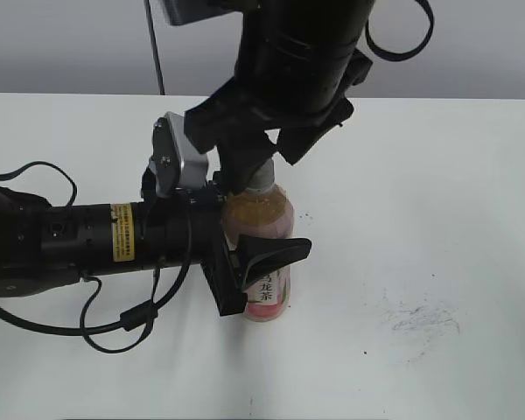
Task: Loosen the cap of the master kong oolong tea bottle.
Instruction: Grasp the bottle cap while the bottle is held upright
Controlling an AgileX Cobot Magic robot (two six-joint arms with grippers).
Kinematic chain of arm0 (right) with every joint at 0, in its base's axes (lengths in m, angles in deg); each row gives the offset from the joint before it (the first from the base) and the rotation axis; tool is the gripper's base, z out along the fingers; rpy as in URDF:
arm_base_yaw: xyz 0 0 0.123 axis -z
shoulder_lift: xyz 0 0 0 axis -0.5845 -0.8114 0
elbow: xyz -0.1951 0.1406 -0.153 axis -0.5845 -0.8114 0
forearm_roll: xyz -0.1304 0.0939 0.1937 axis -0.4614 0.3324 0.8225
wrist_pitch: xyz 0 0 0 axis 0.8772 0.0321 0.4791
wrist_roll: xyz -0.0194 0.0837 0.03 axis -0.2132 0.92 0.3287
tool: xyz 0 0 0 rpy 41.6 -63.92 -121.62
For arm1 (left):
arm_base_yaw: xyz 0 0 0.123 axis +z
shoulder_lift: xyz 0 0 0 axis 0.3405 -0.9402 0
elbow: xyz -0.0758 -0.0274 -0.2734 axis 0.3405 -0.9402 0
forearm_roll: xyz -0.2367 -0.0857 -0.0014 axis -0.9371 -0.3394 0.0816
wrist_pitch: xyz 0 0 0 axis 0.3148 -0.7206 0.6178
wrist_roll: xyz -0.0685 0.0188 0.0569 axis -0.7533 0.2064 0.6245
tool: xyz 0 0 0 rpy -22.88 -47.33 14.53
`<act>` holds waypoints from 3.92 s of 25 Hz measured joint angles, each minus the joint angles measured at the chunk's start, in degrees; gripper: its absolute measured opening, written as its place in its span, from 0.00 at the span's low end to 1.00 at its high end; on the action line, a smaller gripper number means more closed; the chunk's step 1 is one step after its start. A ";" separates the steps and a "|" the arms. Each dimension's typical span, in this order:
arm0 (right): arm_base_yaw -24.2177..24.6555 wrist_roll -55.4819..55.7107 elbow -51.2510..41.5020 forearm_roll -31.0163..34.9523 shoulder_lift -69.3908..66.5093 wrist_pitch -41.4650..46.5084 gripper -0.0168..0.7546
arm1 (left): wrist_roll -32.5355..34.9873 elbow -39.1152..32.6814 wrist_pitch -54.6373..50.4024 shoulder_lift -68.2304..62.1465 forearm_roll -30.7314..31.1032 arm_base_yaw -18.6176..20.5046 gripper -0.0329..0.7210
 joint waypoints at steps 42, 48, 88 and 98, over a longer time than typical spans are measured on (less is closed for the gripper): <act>0.10 -123.36 0.05 3.17 0.10 0.30 0.38 | 0.74 -0.05 0.19 0.00 0.92 0.00 0.64; 0.10 -132.02 0.05 3.12 0.24 0.25 0.38 | 0.69 -0.05 0.19 0.00 0.86 0.00 0.64; 0.10 -127.08 1.51 2.42 0.87 1.43 0.37 | 0.17 -0.05 0.98 0.06 0.69 -0.09 0.64; 0.10 -138.90 1.57 2.95 0.76 1.43 0.36 | 0.17 -0.05 0.39 0.06 0.84 -0.09 0.64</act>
